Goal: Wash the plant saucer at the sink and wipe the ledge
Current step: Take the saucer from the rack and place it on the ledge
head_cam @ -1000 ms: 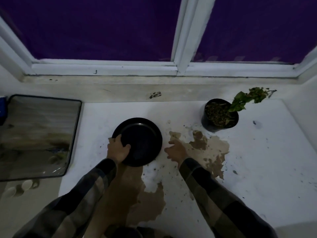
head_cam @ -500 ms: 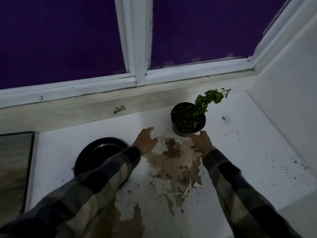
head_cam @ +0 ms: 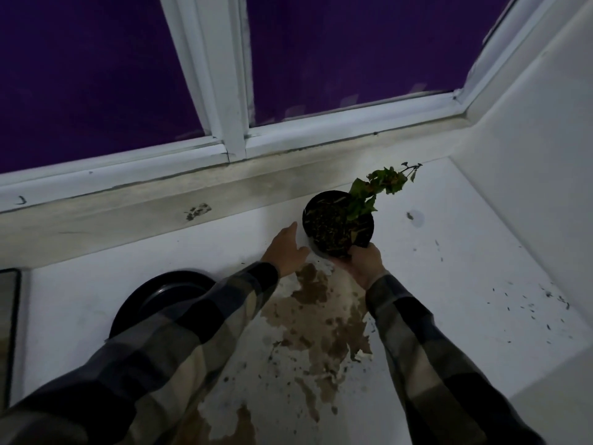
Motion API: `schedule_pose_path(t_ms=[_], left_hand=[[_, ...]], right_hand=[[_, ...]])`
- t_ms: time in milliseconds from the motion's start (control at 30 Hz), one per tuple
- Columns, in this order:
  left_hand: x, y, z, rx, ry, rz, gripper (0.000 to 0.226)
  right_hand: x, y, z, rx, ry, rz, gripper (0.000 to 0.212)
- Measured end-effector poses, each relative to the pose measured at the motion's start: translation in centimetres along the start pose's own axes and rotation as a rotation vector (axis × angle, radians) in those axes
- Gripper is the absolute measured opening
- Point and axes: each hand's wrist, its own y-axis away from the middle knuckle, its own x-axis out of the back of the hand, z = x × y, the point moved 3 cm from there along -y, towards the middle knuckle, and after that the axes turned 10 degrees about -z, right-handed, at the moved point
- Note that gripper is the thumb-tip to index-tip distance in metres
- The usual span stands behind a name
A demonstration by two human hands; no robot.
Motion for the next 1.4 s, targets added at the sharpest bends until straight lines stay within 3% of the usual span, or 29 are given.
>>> schedule_pose_path(t_ms=[267, 500, 733, 1067, 1400], left_hand=[[2.9, 4.2, -3.8, 0.015, 0.071, 0.101, 0.067], [6.4, 12.3, -9.4, 0.037, 0.166, 0.285, 0.062], [8.9, 21.5, -16.1, 0.087, 0.277, 0.397, 0.062], [9.3, 28.2, -22.2, 0.176, 0.303, 0.392, 0.067], [7.8, 29.5, -23.2, 0.194, 0.271, 0.291, 0.071]], right_hand=[[-2.3, 3.5, 1.2, -0.029, 0.021, -0.118, 0.050], [-8.5, 9.8, 2.8, -0.047, 0.138, -0.332, 0.044], [-15.8, 14.6, 7.4, -0.140, 0.166, -0.462, 0.051], [-22.2, 16.1, 15.6, -0.245, 0.216, -0.463, 0.057], [-22.1, 17.0, 17.9, -0.212, 0.299, -0.429, 0.062]])
